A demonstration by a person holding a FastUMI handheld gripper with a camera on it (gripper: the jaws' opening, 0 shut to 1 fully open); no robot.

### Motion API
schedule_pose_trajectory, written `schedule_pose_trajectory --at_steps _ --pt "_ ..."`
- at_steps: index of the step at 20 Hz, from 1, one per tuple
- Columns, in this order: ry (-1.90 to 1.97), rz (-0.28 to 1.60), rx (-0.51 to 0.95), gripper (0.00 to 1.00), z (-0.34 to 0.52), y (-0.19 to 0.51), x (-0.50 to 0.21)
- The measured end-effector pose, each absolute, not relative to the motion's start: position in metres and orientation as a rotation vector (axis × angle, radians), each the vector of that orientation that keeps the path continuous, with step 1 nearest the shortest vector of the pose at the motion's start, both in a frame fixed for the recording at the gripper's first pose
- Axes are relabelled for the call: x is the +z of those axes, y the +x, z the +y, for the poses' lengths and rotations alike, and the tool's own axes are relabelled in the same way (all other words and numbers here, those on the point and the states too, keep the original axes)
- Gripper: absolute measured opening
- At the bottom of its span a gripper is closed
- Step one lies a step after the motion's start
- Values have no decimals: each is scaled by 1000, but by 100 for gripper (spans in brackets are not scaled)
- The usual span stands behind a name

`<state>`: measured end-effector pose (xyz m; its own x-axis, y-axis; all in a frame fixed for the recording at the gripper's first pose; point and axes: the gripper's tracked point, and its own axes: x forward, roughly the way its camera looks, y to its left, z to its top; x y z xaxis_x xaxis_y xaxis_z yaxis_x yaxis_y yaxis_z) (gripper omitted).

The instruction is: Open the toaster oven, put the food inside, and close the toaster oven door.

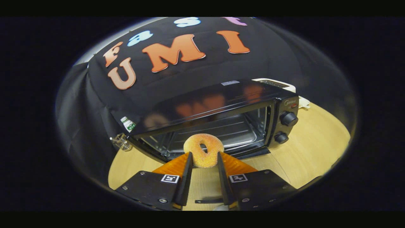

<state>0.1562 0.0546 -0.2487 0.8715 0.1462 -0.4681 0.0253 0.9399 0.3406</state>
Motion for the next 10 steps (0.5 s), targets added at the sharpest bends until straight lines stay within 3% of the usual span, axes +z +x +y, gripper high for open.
schedule_pose_trajectory --at_steps 7,10 --pt "626 484 53 43 64 197 -247" --pt "635 501 37 54 65 205 -256"
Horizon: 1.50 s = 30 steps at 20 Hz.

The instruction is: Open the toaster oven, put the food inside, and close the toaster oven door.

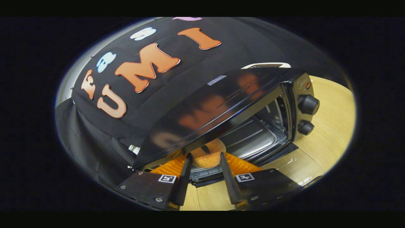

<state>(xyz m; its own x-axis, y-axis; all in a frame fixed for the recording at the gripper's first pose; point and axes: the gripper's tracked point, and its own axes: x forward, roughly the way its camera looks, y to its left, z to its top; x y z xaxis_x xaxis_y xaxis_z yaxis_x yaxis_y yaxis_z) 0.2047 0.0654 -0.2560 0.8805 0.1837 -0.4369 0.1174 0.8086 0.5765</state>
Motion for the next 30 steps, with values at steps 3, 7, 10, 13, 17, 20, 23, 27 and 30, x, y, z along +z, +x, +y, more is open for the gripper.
schedule_pose_trajectory --at_steps 3,7,10,13,17,20,23,27,30 --pt "574 490 40 72 66 194 -253" --pt "484 489 33 94 58 174 -250" --pt "427 476 23 99 49 155 -245" --pt "375 472 -2 98 35 133 -242" --pt "239 483 -29 99 19 101 -249" --pt "137 506 -31 99 14 77 -259" --pt "80 530 -36 99 13 52 -267" --pt "38 559 -42 99 14 24 -282" --pt "9 596 -39 99 17 4 -303"
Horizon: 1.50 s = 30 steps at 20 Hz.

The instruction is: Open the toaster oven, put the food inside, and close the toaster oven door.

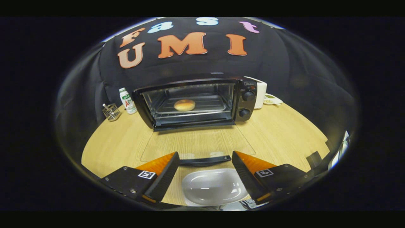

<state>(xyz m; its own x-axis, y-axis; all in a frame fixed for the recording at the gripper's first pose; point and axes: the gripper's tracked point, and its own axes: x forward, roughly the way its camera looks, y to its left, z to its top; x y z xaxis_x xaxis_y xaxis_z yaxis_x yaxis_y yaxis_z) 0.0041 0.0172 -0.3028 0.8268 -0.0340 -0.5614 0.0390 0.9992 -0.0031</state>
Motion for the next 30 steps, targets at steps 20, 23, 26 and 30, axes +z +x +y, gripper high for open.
schedule_pose_trajectory --at_steps 20,23,26,30 --pt "-89 682 -23 99 24 14 -343" --pt "-83 646 -13 99 25 16 -322" --pt "-51 608 -9 99 26 22 -299" --pt "-36 570 -5 99 29 34 -272"
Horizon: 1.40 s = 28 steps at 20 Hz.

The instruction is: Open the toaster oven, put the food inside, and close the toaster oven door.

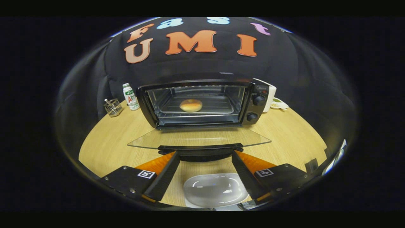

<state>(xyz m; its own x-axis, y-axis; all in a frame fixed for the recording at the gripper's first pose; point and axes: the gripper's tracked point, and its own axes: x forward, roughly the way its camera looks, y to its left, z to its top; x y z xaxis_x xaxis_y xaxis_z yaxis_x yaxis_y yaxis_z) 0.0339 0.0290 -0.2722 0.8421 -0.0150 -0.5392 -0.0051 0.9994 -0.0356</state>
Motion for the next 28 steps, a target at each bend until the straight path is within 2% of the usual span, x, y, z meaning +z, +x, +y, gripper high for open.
schedule_pose_trajectory --at_steps 16,28 --pt "-26 447 13 100 43 109 -202" --pt "-25 438 15 100 48 148 -195"
